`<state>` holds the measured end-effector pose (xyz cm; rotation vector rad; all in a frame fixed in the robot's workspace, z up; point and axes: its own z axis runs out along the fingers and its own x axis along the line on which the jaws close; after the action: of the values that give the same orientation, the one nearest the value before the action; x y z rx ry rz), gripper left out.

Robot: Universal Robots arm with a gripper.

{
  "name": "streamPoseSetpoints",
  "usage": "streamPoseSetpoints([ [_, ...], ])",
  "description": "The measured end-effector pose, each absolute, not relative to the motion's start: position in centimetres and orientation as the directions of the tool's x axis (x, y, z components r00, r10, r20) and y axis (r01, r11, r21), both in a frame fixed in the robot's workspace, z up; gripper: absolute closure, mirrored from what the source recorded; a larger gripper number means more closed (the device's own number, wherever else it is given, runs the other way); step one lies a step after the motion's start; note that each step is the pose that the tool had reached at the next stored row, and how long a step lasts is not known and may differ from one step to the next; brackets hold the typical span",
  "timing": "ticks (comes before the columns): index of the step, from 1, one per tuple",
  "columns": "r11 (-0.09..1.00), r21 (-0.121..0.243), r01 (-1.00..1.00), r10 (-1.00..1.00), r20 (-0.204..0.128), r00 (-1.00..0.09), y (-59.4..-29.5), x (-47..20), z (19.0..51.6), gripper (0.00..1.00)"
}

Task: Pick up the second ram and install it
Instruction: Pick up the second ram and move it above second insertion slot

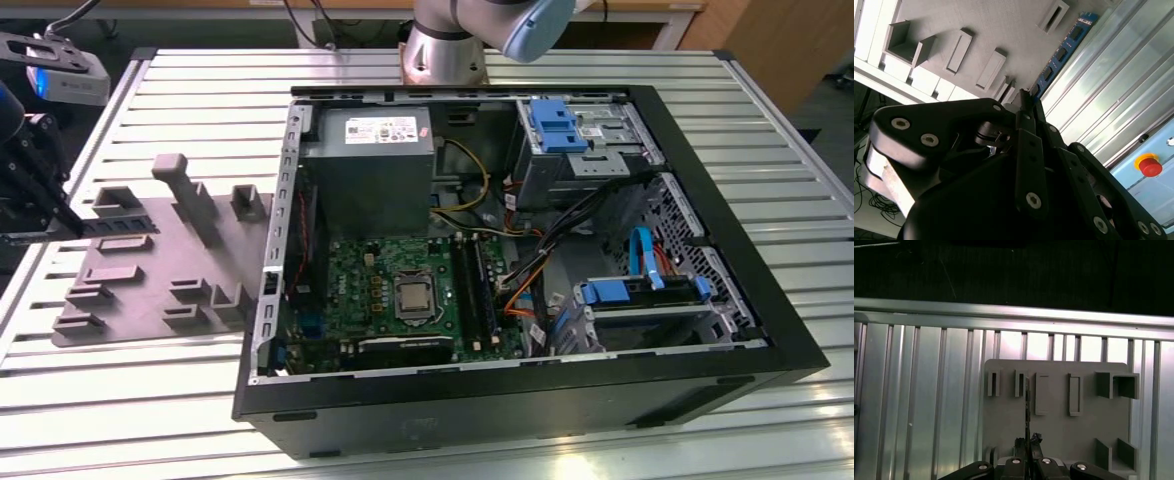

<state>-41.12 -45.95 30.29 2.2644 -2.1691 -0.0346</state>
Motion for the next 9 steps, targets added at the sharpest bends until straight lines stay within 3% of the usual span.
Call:
streamPoseSetpoints([
  [9,-0.043,0.019,-0.999,-0.999,-0.012,0.043,-45.96,-41.12,30.72,0.86],
])
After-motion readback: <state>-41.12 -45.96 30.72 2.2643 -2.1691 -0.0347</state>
